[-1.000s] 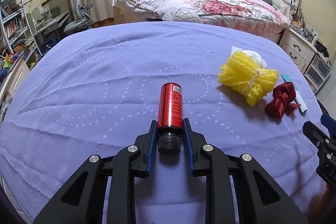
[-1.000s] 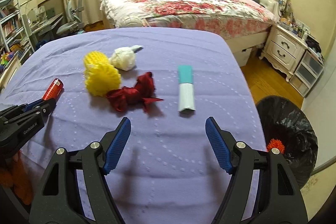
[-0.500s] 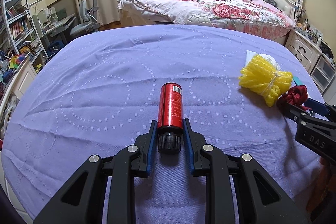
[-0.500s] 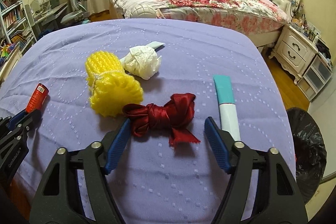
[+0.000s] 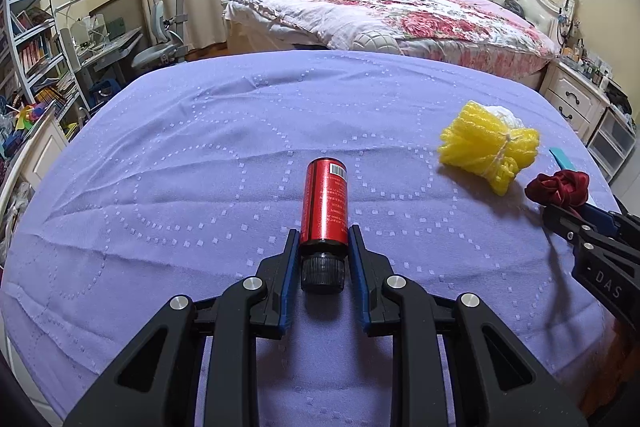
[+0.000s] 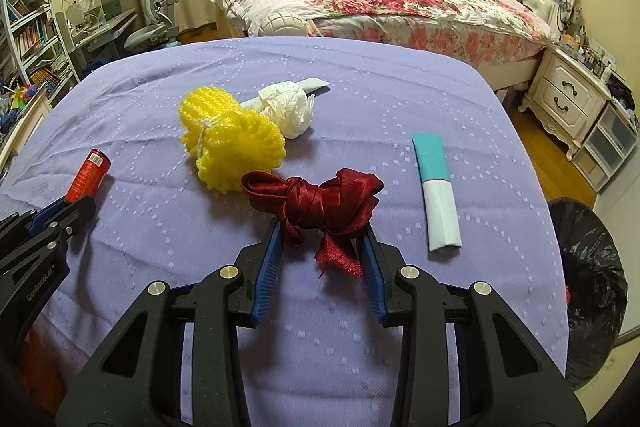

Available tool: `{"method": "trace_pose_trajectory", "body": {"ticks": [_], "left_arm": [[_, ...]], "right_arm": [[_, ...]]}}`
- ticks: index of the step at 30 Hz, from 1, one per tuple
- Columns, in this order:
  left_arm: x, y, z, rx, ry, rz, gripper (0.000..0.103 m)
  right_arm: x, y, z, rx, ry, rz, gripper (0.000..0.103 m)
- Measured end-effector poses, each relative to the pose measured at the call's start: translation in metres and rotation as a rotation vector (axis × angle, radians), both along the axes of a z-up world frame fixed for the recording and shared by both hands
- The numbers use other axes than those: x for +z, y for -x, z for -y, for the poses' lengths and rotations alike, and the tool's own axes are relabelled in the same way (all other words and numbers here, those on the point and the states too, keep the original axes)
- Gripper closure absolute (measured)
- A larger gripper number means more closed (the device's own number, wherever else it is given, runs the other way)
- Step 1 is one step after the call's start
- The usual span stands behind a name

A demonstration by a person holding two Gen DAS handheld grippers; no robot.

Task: Collect trash
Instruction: 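Grasp the dark red ribbon bow with the right gripper while the left gripper holds the red canister, then drop the ribbon bow into the bin while the left gripper drops the red canister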

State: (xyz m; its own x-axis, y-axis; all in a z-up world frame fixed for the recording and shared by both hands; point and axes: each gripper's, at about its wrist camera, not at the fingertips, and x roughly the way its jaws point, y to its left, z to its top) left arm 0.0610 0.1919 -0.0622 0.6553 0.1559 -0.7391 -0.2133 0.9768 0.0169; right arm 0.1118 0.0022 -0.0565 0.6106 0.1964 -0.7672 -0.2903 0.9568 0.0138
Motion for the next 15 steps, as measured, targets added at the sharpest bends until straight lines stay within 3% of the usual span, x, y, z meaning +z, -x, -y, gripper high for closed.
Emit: {"method": "trace_pose_trajectory", "body": {"ticks": [15], "left_arm": [[0.003, 0.017, 0.045, -0.079, -0.008, 0.022, 0.078]], "right_arm": [[0.004, 0.043, 0.043, -0.061, -0.005, 0.030, 0.066]]}}
